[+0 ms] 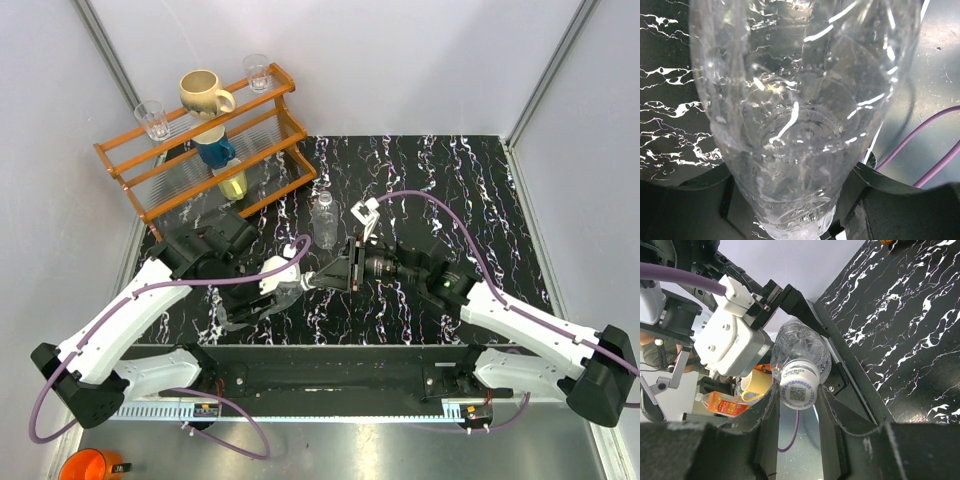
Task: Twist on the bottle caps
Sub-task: Screw the bottle cap onto the plastic bottle.
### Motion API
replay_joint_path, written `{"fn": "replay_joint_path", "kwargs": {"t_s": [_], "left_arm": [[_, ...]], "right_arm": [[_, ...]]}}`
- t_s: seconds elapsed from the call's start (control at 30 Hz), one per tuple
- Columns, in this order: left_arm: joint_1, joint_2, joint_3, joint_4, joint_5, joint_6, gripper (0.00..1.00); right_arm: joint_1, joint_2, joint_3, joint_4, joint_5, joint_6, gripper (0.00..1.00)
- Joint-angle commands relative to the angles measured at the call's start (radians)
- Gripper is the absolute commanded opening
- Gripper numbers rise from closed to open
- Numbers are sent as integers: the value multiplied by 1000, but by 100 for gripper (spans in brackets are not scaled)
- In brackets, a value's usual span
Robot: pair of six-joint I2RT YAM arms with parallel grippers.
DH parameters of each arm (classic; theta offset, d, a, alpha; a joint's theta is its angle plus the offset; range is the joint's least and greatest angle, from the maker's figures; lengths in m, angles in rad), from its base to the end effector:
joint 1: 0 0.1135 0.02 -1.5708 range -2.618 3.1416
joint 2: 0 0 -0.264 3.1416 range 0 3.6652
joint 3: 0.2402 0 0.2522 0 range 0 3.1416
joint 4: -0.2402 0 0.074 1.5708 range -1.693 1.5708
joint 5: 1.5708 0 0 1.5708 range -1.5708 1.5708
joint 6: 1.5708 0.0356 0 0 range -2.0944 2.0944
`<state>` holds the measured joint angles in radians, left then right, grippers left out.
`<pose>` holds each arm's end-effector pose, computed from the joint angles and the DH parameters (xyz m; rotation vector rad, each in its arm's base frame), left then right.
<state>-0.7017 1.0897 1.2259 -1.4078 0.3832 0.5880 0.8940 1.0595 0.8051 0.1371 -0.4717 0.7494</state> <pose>0.1166 -0.1160 0.3380 1.7559 2.1978 -0.5687 0.1427 0.2035 0.3278 -0.5471 1.8828 1.5621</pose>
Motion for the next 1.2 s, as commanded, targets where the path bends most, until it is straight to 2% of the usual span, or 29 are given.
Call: {"fn": "replay_joint_path", "kwargs": {"t_s": [0.0,0.43,0.97,1.17], "left_arm": [[-12,2,17,213,48,-4,11],[-13,13,18,259,-15,-28,11],[-13,12,20,355,-178,-71,10],[-13,7,24,360,-190,-74,9]], "right_arm": [[22,45,45,-68,-102,1,5],[25,74,0,30,-73,159,2],[28,117,-58,185,-10,386,1],[26,157,-98,326,-28,493,1]]}}
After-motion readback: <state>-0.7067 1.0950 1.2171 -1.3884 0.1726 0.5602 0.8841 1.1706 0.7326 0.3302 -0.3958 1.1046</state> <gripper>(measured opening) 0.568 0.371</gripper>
